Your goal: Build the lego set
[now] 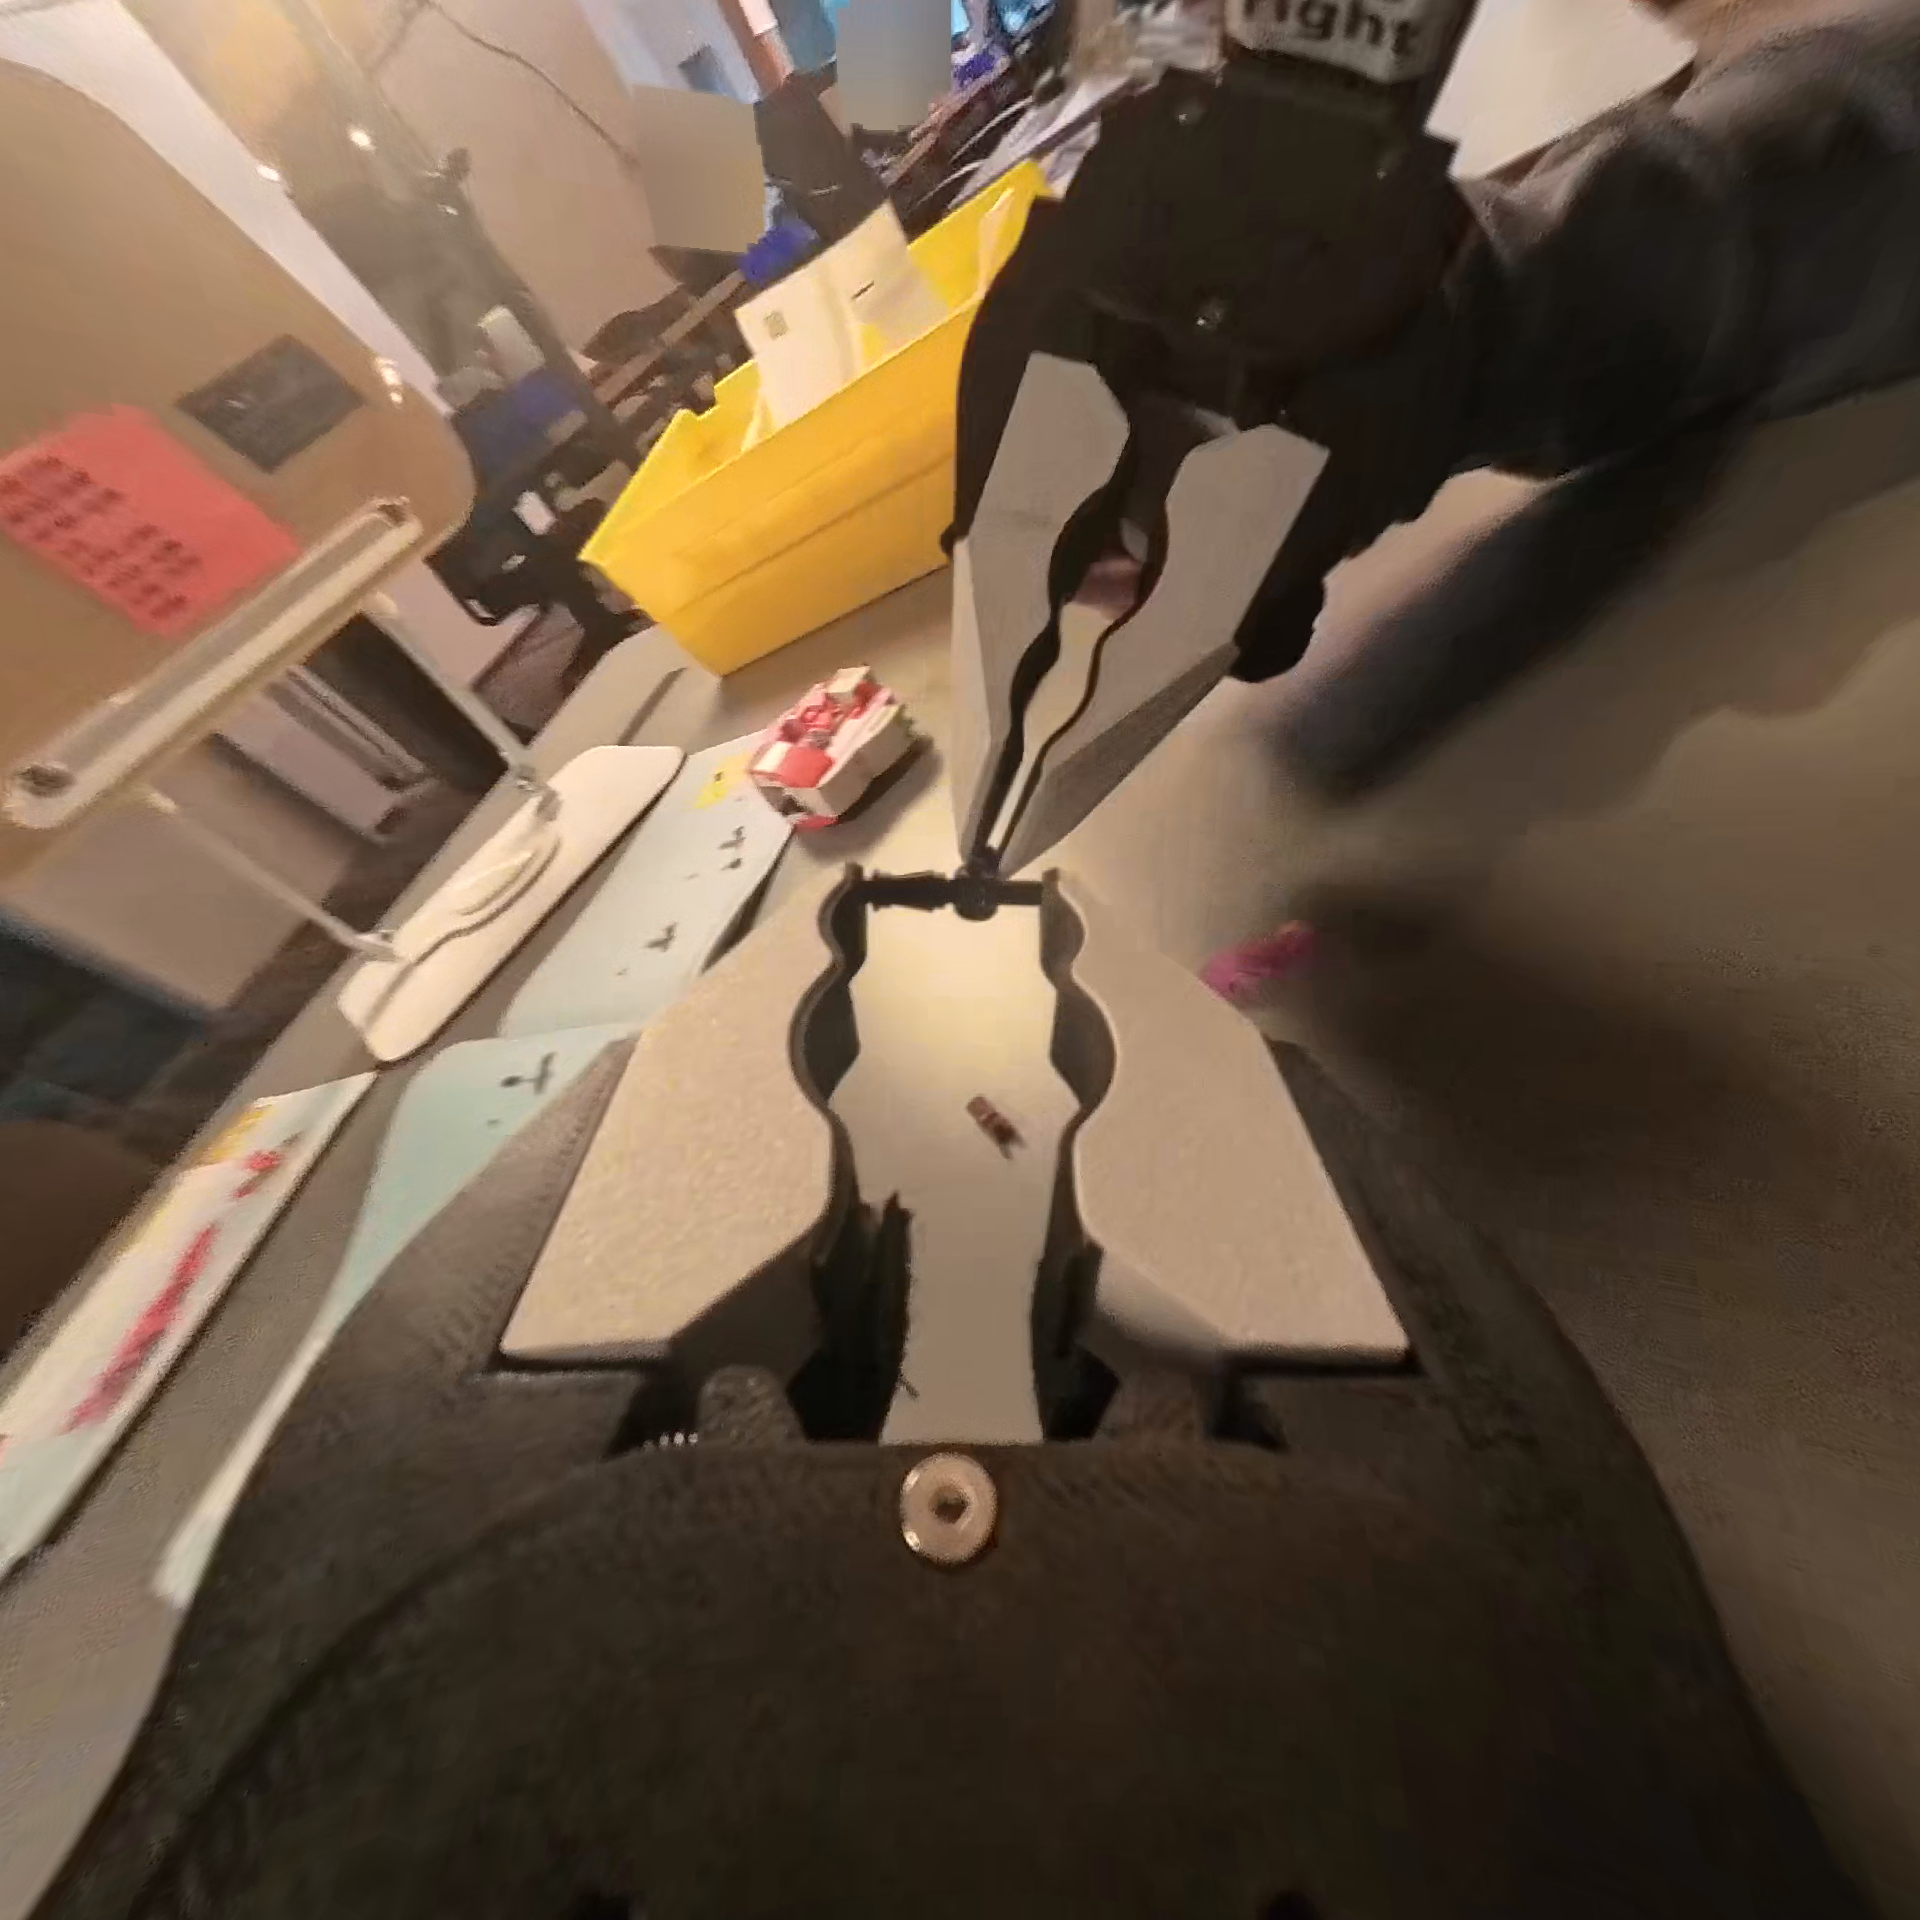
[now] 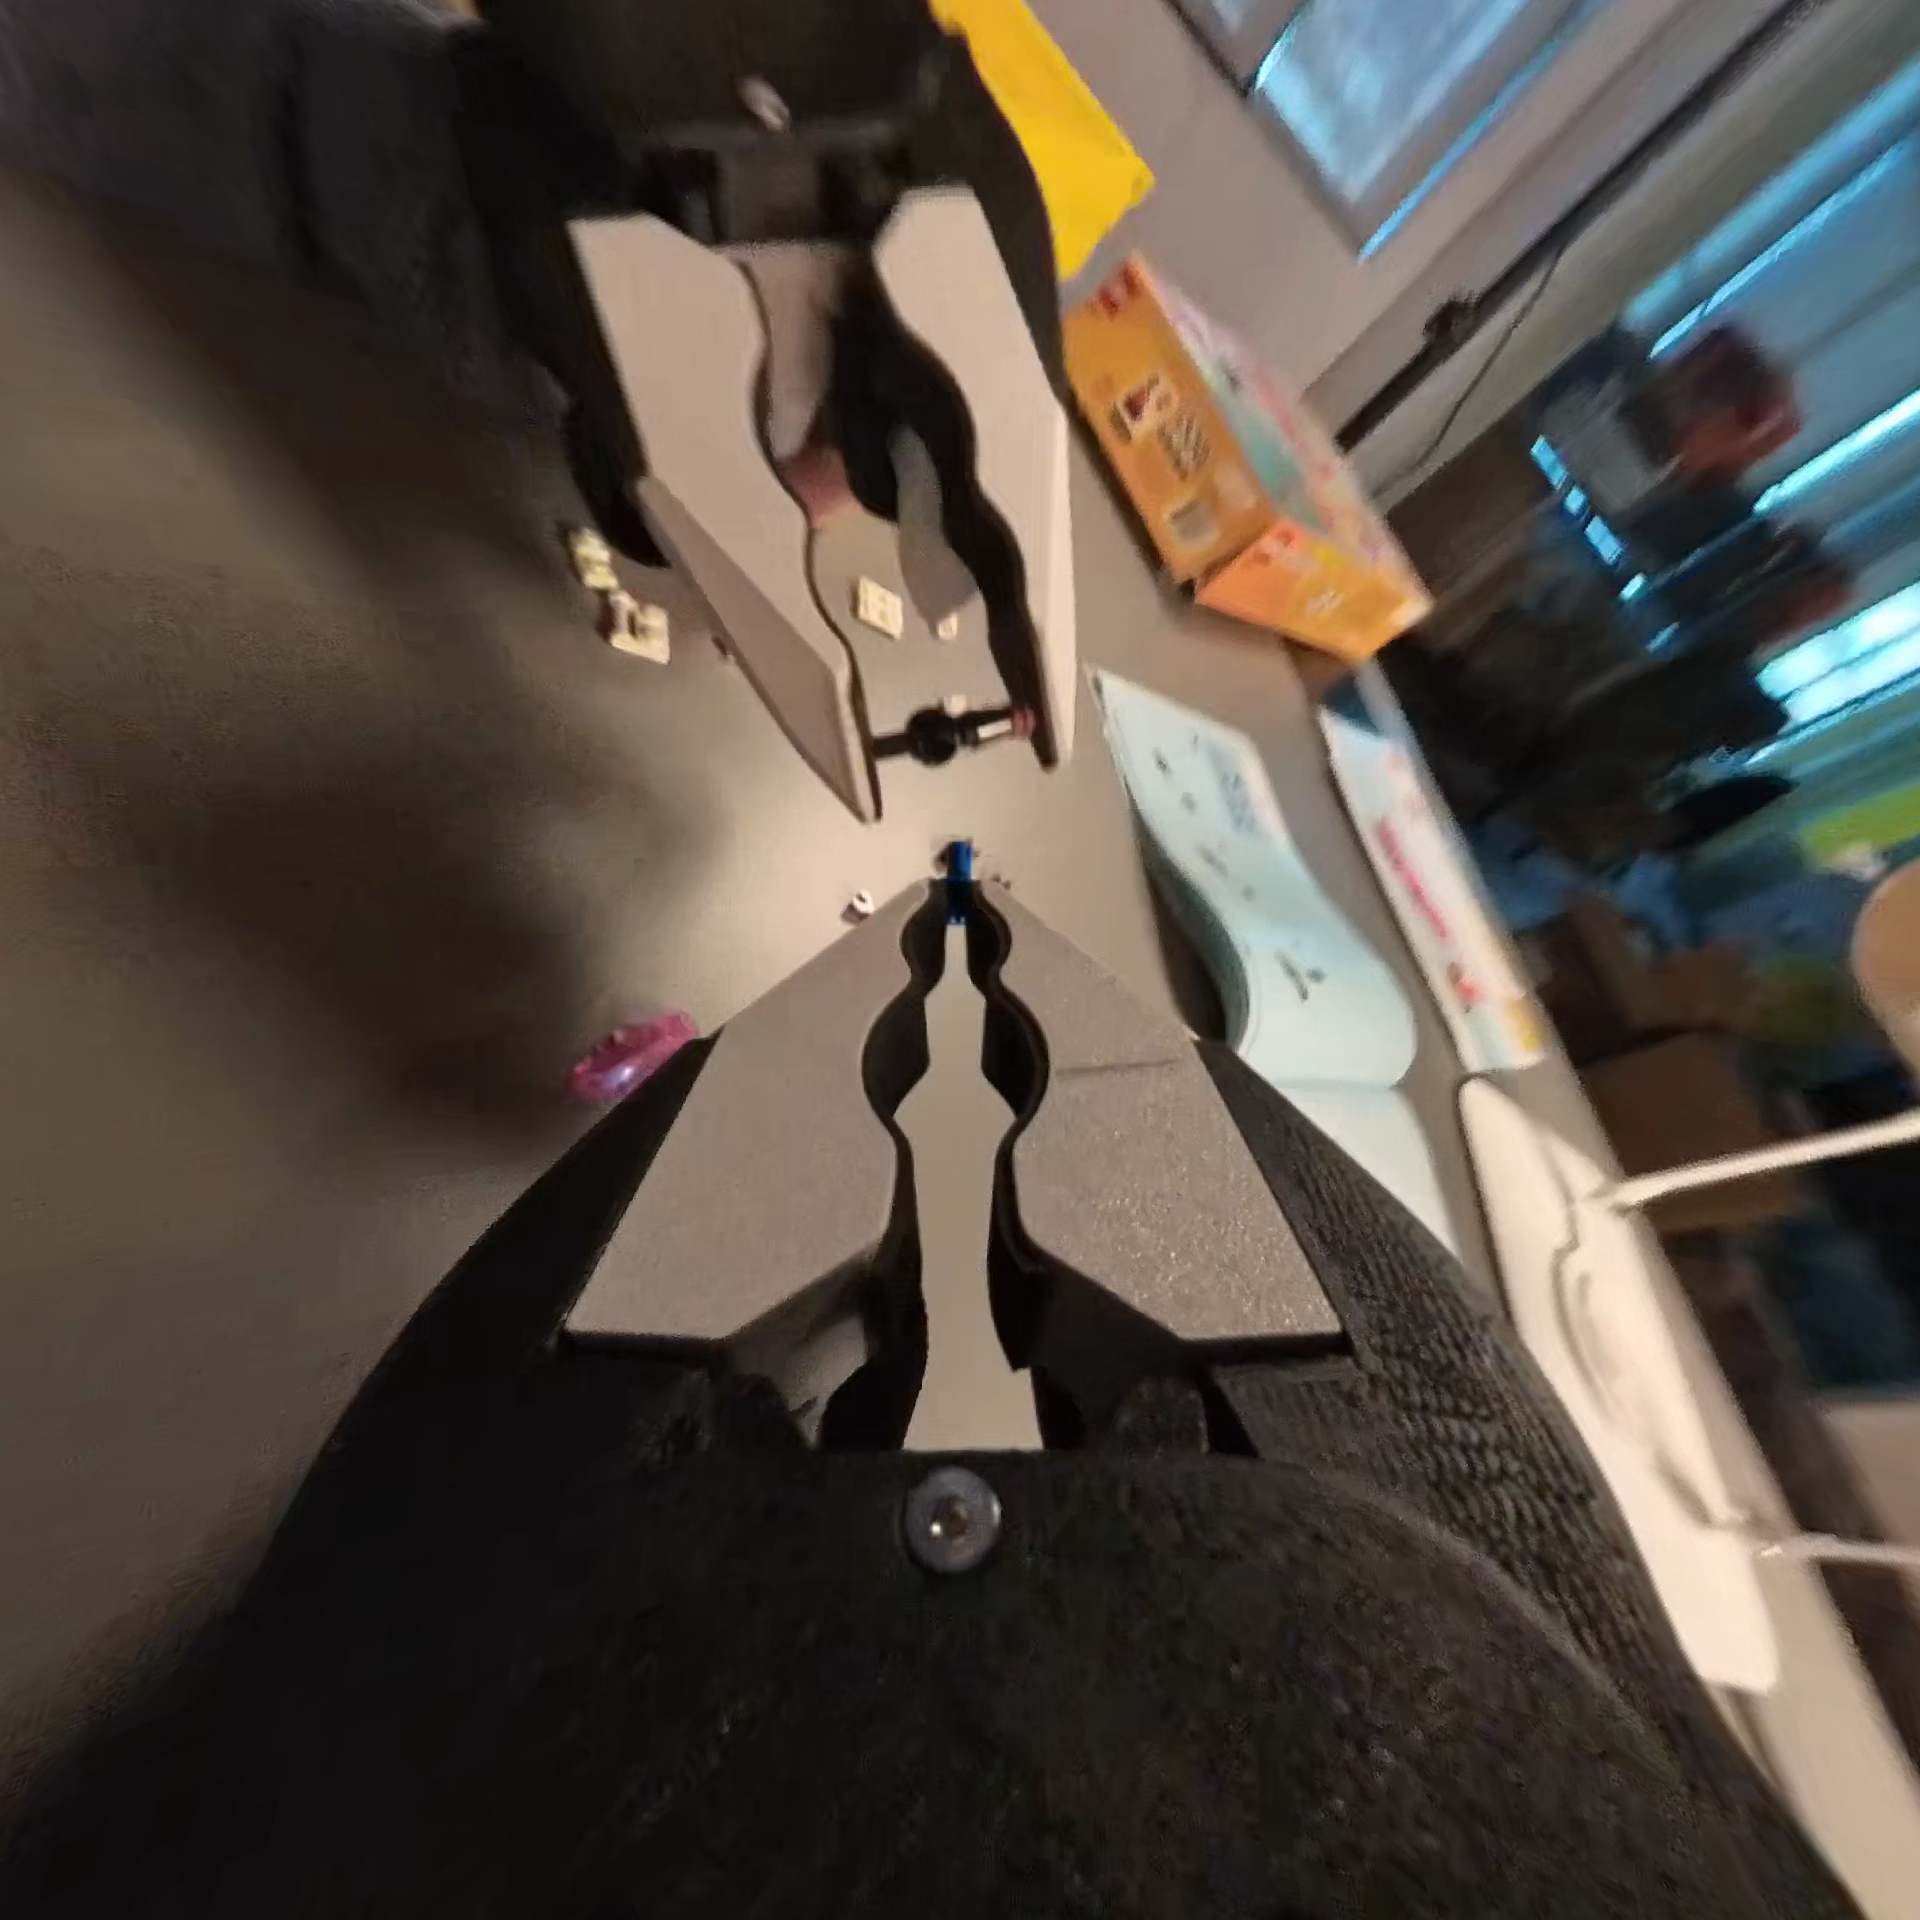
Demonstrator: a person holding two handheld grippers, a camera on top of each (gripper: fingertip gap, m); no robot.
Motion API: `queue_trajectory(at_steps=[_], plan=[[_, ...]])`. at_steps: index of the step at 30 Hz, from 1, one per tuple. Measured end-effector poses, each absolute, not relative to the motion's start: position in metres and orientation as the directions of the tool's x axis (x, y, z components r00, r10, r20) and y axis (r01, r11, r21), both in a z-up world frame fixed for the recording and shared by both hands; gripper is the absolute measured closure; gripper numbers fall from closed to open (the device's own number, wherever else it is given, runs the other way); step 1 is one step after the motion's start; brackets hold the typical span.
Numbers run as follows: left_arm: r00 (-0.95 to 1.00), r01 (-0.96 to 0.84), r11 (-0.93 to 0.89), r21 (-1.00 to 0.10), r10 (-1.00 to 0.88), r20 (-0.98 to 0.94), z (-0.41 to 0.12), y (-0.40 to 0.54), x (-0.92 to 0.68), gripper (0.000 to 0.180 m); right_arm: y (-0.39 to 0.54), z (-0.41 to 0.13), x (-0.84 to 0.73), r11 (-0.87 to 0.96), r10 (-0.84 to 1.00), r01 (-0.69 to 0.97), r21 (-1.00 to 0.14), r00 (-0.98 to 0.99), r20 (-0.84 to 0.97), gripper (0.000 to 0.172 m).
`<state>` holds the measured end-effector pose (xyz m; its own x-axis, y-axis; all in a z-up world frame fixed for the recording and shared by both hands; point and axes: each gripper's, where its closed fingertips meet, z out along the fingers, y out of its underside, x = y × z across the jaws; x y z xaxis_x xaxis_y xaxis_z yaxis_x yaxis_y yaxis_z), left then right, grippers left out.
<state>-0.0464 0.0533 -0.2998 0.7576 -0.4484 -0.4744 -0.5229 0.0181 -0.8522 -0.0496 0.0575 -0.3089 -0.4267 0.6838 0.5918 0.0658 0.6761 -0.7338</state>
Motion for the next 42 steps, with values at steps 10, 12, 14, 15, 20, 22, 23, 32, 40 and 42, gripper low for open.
queue_trajectory(at_steps=[10,12,14,15,20,22,23,32,40,42], plan=[[0.746,-0.551,-0.064,-0.832,-0.485,-0.457,-0.314,0.053,-0.051,0.148,0.046,-0.306,-0.048,0.774,0.579,-0.006,-0.634,-0.399,0.711,0.170],[0.732,-0.578,-0.071,-0.813,-0.485,-0.478,-0.317,0.054,-0.052,0.148,0.046,-0.310,-0.049,0.789,0.563,0.007,-0.615,-0.409,0.718,0.171],[0.713,-0.612,-0.079,-0.787,-0.486,-0.505,-0.321,0.054,-0.052,0.148,0.044,-0.313,-0.049,0.789,0.560,0.011,-0.614,-0.424,0.712,0.171],[0.702,-0.627,-0.081,-0.775,-0.488,-0.518,-0.323,0.054,-0.051,0.148,0.044,-0.314,-0.049,0.787,0.562,0.016,-0.617,-0.430,0.706,0.171],[0.673,-0.670,-0.082,-0.738,-0.487,-0.557,-0.327,0.055,-0.050,0.148,0.044,-0.319,-0.049,0.782,0.570,0.040,-0.622,-0.450,0.687,0.171],[0.669,-0.676,-0.081,-0.733,-0.486,-0.563,-0.327,0.055,-0.050,0.148,0.045,-0.319,-0.049,0.777,0.576,0.046,-0.628,-0.455,0.680,0.171],[0.669,-0.676,-0.081,-0.732,-0.486,-0.563,-0.327,0.055,-0.050,0.148,0.045,-0.319,-0.049,0.776,0.577,0.048,-0.628,-0.455,0.678,0.170],[0.673,-0.664,-0.068,-0.745,-0.489,-0.556,-0.325,0.054,-0.048,0.148,0.046,-0.322,-0.049,0.757,0.601,0.067,-0.650,-0.464,0.651,0.170],[0.699,-0.644,-0.098,-0.759,-0.478,-0.531,-0.327,0.055,-0.053,0.148,0.091,-0.364,-0.044,0.597,0.781,0.415,-0.687,-0.496,0.380,0.170],[0.702,-0.642,-0.100,-0.761,-0.477,-0.529,-0.327,0.055,-0.053,0.148,0.096,-0.368,-0.039,0.515,0.829,0.485,-0.707,-0.490,0.268,0.170]])
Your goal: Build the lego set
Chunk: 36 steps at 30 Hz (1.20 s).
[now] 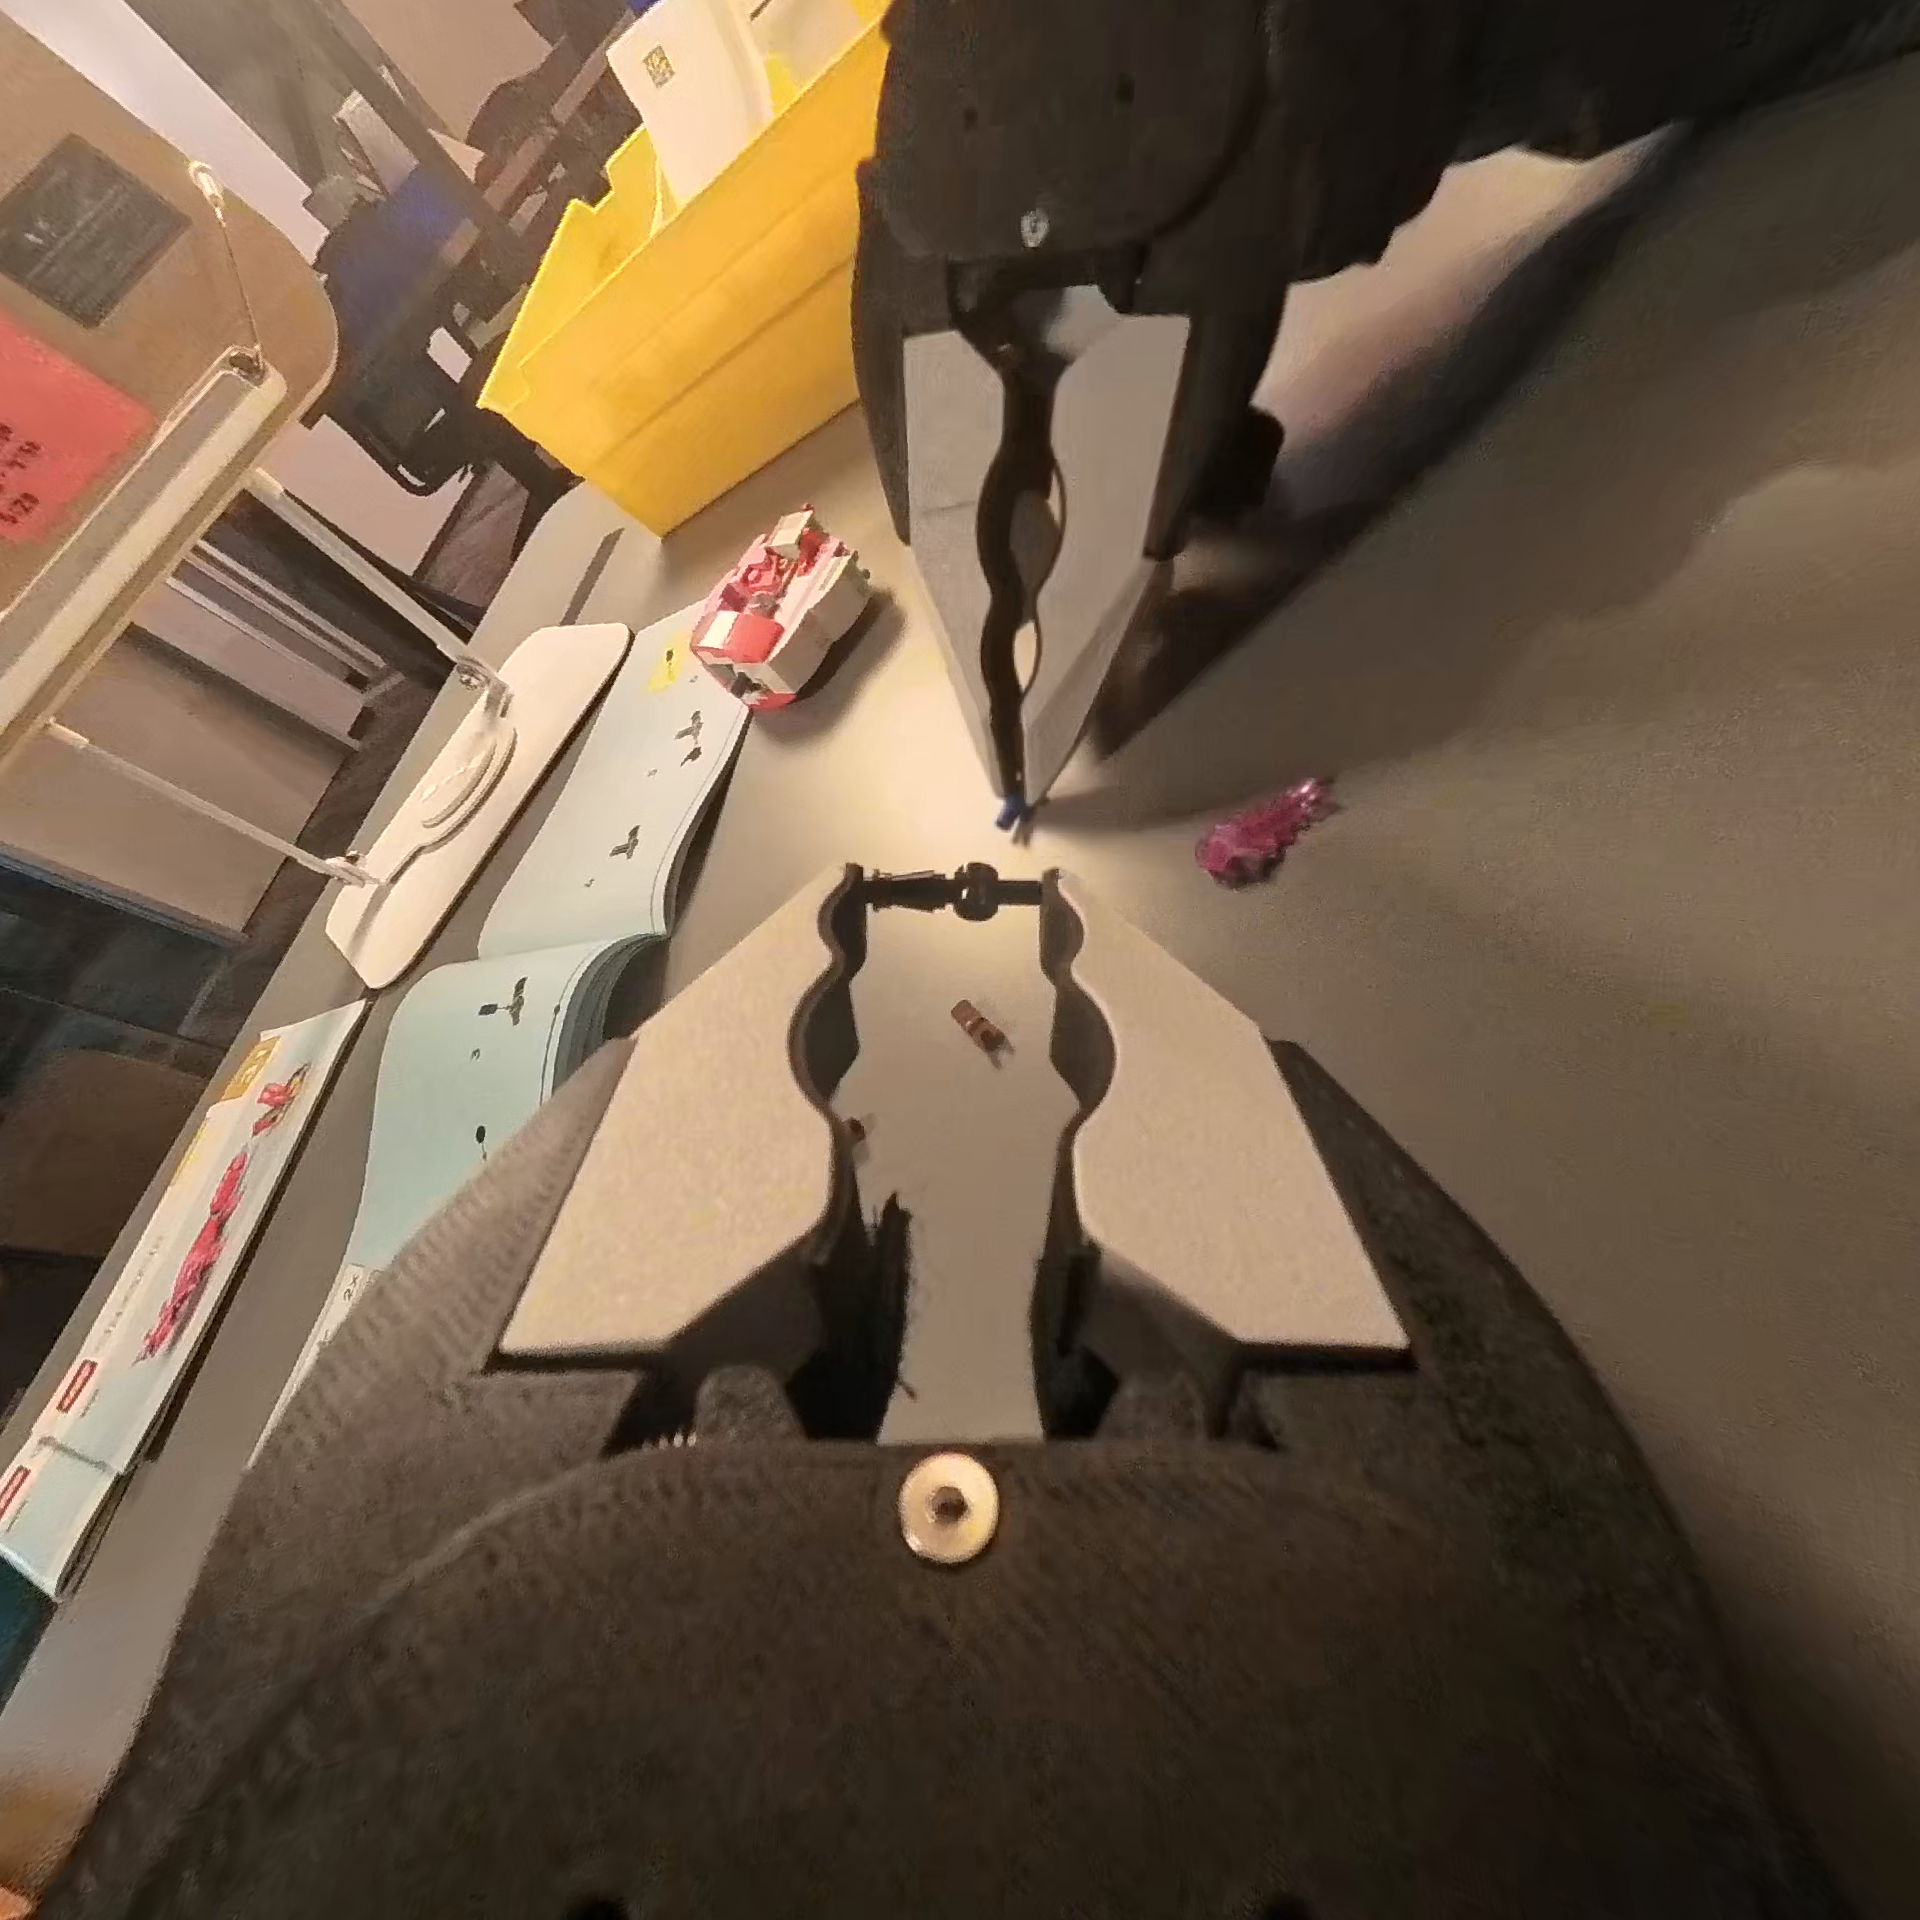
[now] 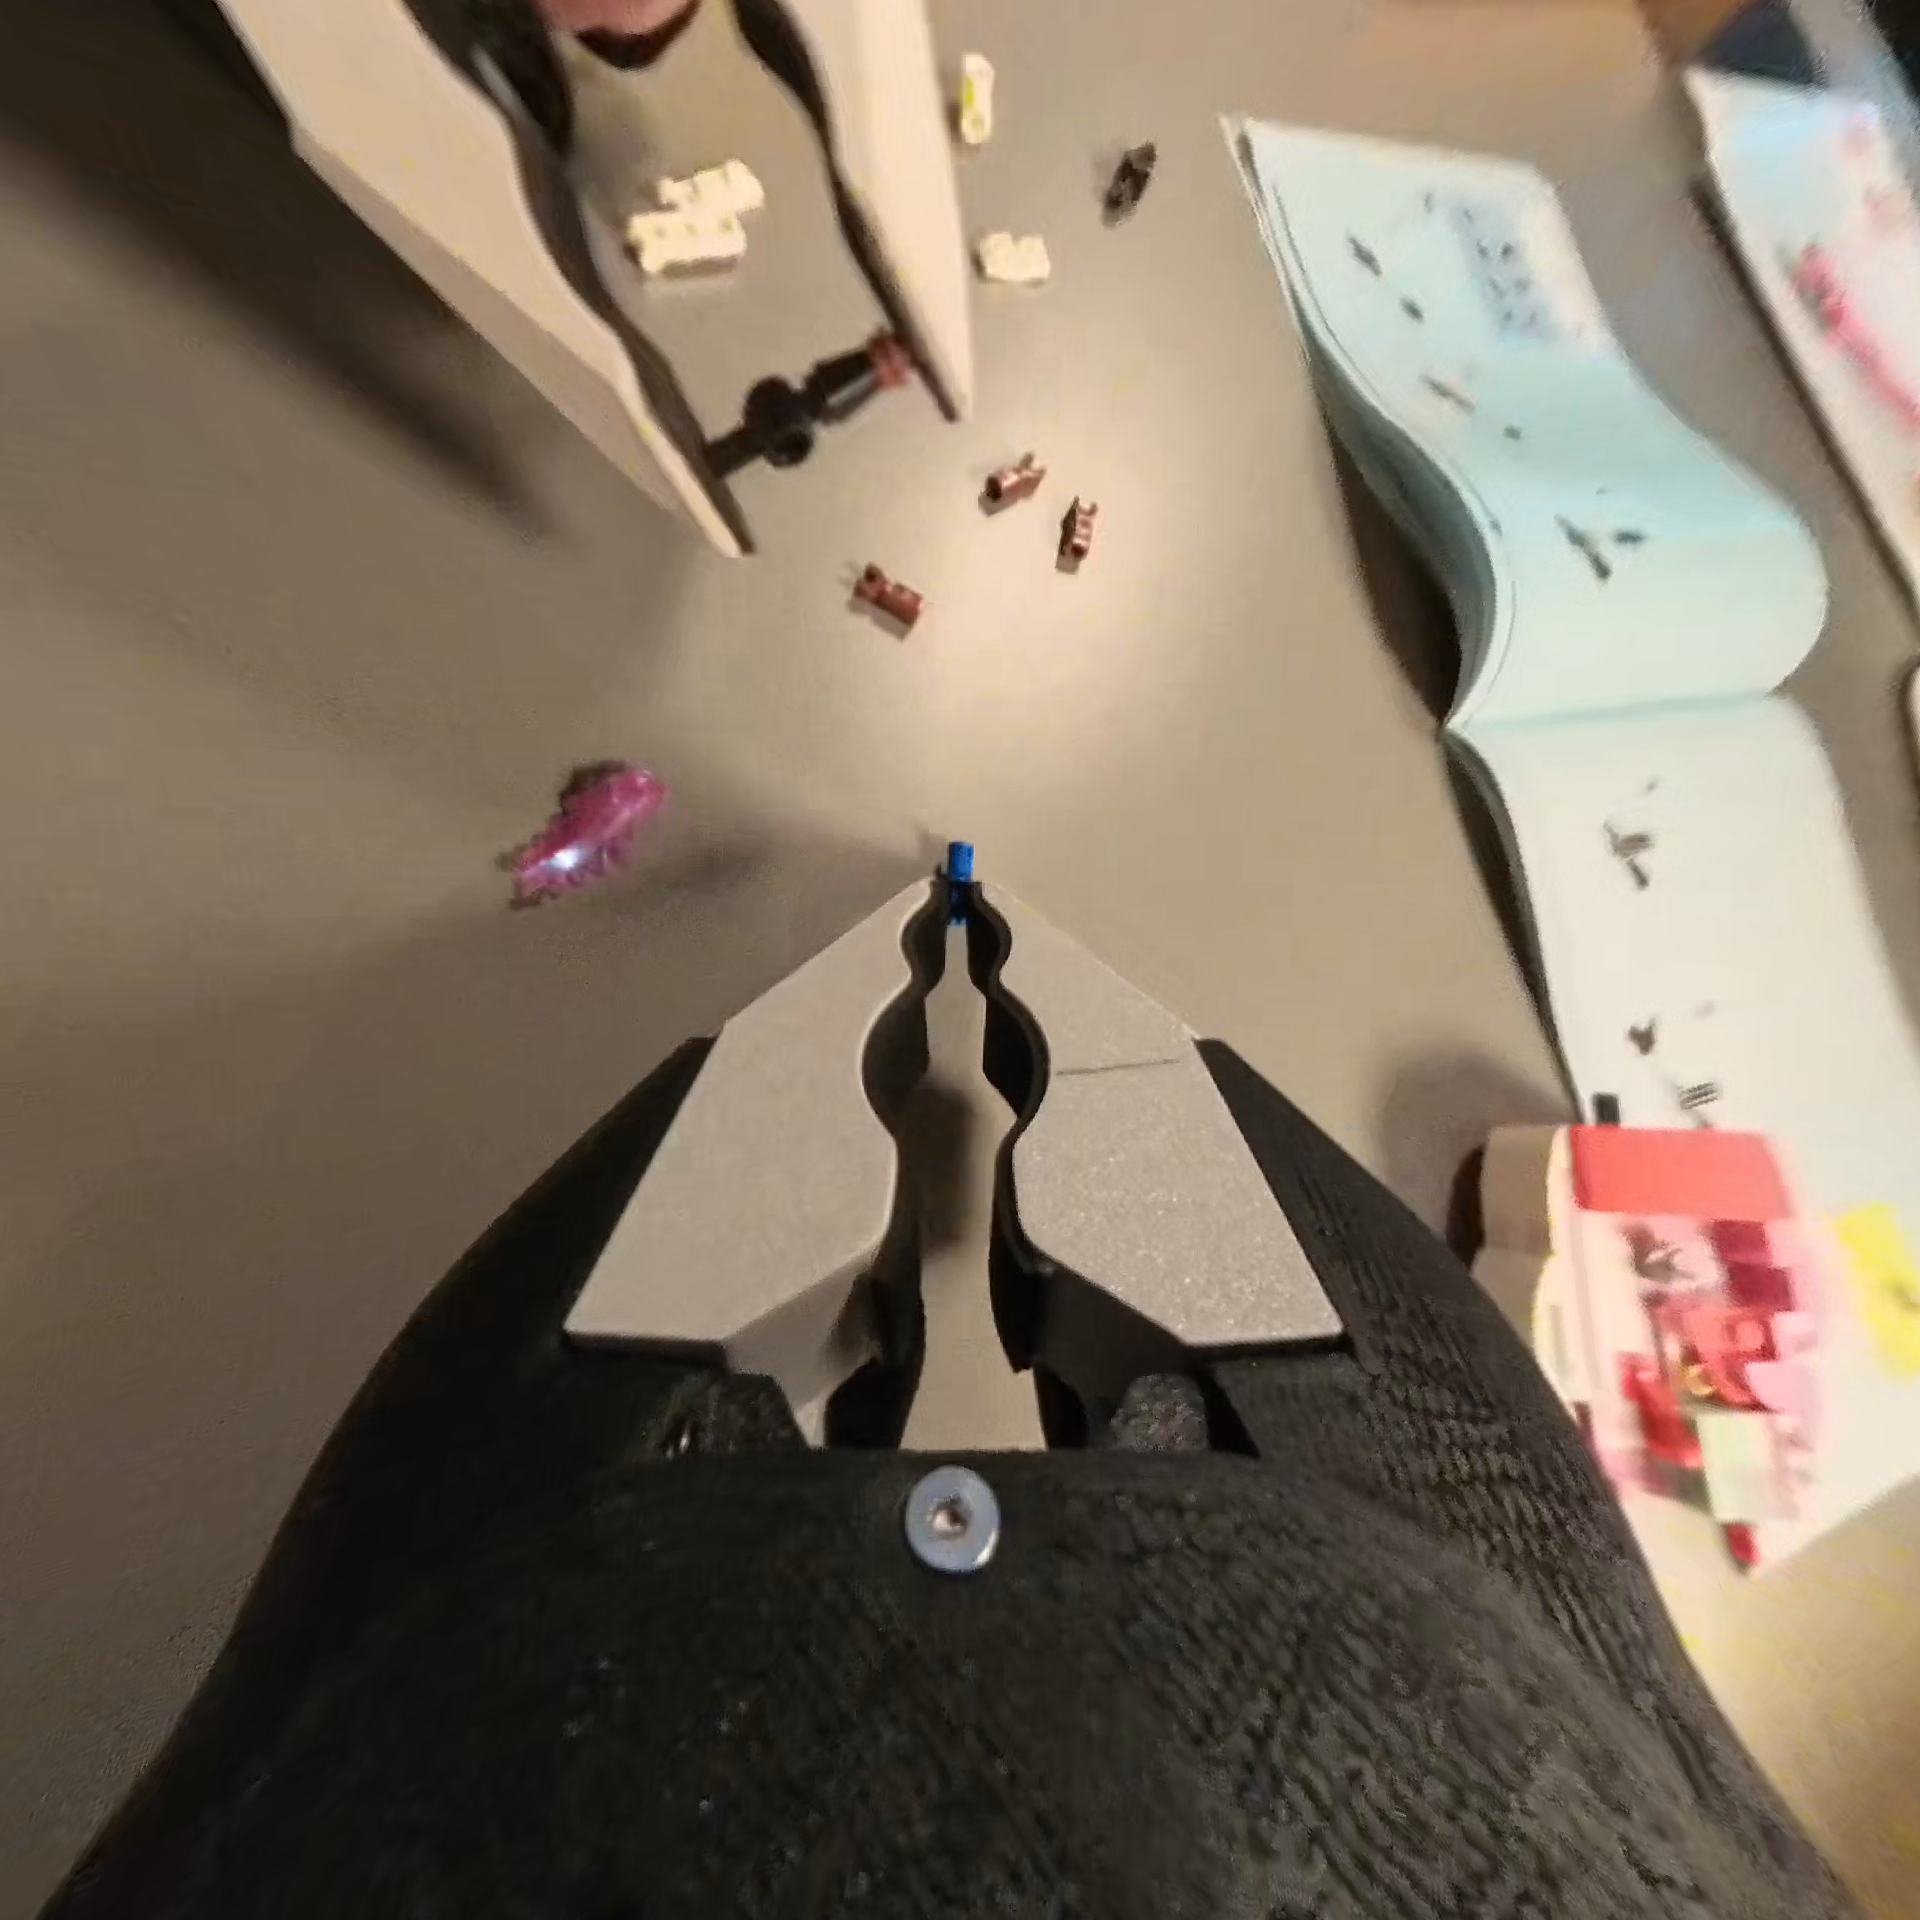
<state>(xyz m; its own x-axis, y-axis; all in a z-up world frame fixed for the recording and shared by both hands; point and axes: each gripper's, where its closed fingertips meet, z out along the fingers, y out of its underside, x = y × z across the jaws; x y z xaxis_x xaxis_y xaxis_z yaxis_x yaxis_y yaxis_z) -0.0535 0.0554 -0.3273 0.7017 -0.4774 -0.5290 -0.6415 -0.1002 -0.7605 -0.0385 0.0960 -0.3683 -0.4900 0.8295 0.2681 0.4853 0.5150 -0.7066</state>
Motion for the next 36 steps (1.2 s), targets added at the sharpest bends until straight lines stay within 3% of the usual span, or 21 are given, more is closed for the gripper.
queue_trajectory(at_steps=[13,30,36], plan=[[0.696,-0.641,-0.100,-0.761,-0.493,-0.522,-0.331,0.055,-0.051,0.148,0.101,-0.369,-0.023,0.304,0.889,0.600,-0.740,-0.458,-0.007,0.163],[0.683,-0.654,-0.106,-0.749,-0.508,-0.524,-0.335,0.054,-0.049,0.148,0.108,-0.369,-0.017,0.317,0.881,0.591,-0.742,-0.473,0.000,0.153],[0.687,-0.648,-0.100,-0.755,-0.505,-0.523,-0.333,0.054,-0.049,0.148,0.114,-0.369,-0.020,0.273,0.901,0.600,-0.752,-0.433,-0.019,0.169]])
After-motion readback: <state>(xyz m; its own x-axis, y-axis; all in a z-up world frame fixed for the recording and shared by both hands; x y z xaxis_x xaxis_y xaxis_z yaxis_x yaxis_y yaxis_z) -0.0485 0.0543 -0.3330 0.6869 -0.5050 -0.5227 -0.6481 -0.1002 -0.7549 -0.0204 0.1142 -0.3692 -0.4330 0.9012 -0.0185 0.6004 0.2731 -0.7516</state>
